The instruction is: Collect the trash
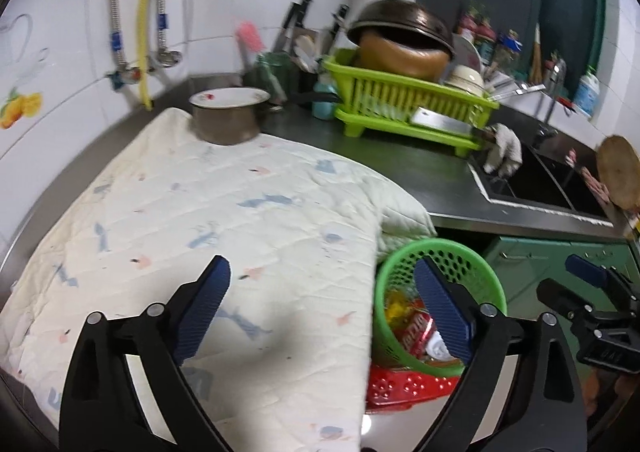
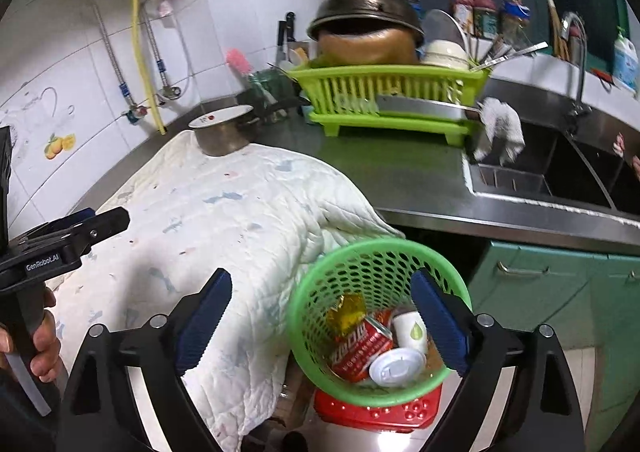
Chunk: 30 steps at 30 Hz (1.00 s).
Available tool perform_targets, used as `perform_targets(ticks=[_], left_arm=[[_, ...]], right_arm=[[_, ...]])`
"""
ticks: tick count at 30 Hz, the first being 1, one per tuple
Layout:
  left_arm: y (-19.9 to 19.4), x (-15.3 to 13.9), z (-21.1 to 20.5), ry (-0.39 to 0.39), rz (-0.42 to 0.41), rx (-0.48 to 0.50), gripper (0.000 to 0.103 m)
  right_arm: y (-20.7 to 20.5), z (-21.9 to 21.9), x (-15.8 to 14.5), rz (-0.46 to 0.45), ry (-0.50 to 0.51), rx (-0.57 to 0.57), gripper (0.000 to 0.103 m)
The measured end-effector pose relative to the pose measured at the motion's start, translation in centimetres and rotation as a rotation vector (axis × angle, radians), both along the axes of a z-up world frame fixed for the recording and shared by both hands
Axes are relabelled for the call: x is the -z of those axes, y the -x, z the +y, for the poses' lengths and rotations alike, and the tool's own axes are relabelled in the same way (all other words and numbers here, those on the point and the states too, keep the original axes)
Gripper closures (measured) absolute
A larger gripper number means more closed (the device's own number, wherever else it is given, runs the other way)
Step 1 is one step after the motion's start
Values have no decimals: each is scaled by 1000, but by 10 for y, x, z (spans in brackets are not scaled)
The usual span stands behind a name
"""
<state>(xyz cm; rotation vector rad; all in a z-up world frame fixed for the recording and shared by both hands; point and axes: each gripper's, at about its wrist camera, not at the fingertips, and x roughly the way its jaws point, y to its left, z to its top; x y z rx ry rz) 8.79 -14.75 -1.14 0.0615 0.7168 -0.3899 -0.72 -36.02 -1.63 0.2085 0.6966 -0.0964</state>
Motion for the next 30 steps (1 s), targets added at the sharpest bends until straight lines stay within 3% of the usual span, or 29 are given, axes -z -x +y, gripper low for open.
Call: perform_targets(ticks=[7, 17, 30], left_arm=[[7, -15, 39, 32, -41, -97, 5], [20, -30, 84, 10, -115, -201, 5], [43, -47, 105, -27, -208, -240, 5]], right_arm=[[-5, 18, -17, -37, 41, -29, 12], [-9, 41, -33, -69, 49, -74, 11], [-18, 75, -51, -118, 77, -150, 9]])
